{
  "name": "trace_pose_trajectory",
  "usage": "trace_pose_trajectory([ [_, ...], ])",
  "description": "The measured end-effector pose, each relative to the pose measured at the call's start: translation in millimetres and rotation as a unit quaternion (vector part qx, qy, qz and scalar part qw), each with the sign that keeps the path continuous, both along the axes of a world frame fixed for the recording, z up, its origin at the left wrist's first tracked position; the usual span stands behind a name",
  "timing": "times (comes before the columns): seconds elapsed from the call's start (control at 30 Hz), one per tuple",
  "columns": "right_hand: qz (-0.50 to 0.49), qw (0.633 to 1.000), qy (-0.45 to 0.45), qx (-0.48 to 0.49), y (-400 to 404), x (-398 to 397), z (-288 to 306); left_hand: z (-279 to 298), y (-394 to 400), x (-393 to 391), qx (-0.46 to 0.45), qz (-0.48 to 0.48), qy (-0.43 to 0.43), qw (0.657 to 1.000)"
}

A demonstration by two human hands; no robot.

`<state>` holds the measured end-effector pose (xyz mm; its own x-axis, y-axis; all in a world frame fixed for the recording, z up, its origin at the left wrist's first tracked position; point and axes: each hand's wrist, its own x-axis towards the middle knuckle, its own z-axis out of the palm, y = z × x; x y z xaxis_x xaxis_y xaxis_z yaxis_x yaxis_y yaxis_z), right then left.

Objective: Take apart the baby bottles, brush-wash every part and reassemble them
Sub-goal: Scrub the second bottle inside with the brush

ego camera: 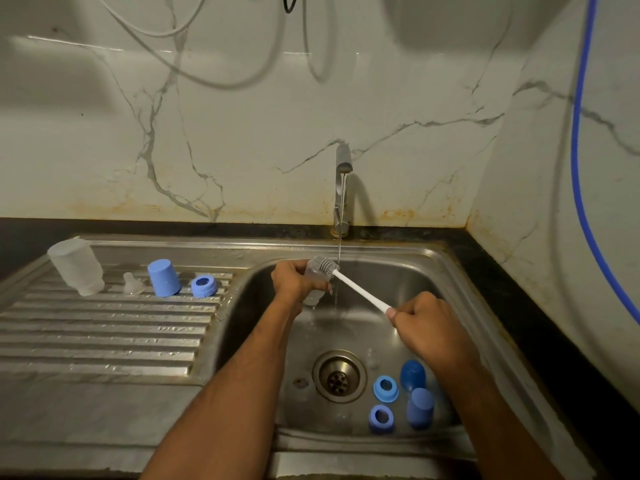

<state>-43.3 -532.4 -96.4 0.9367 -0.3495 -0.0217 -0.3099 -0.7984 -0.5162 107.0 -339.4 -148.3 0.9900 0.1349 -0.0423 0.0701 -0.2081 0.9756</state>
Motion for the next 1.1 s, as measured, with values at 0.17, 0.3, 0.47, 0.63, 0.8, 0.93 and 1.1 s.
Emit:
trace_pose_trajectory([
  [0.17,0.007,0.999,-0.021,-0.039,11.5,4.6,-1.2,-0.3,-4.9,-6.6,0.017,-0.037,0.0,0.999],
  [0.3,0.021,1.0,-0.008,0.006,7.3,3.6,-6.0,1.2,0.9,-4.3,-0.001,0.012,-0.005,1.0],
  [0.47,-0.001,0.999,-0.014,-0.036,-1.8,0.6,6.5,3.3,-5.2,-2.9,0.024,0.011,-0.038,0.999],
  [0.63,0.032,0.999,-0.007,-0.028,7.9,0.7,1.4,-4.2,2.5,-0.9,0.029,0.021,-0.032,0.999],
  [0.8,-0.004,0.999,0.005,-0.051,-7.9,0.1,12.0,0.8,0.2,0.8,0.029,0.032,-0.035,0.998],
  [0.93,0.028,0.998,-0.002,-0.062,2.3,0.1,5.6,-5.9,2.1,-3.3,0.047,0.01,-0.02,0.999],
  [1.1,0.01,1.0,-0.005,-0.003,-15.7,2.8,8.7,-1.7,-12.1,-5.8,0.026,-0.037,-0.022,0.999],
])
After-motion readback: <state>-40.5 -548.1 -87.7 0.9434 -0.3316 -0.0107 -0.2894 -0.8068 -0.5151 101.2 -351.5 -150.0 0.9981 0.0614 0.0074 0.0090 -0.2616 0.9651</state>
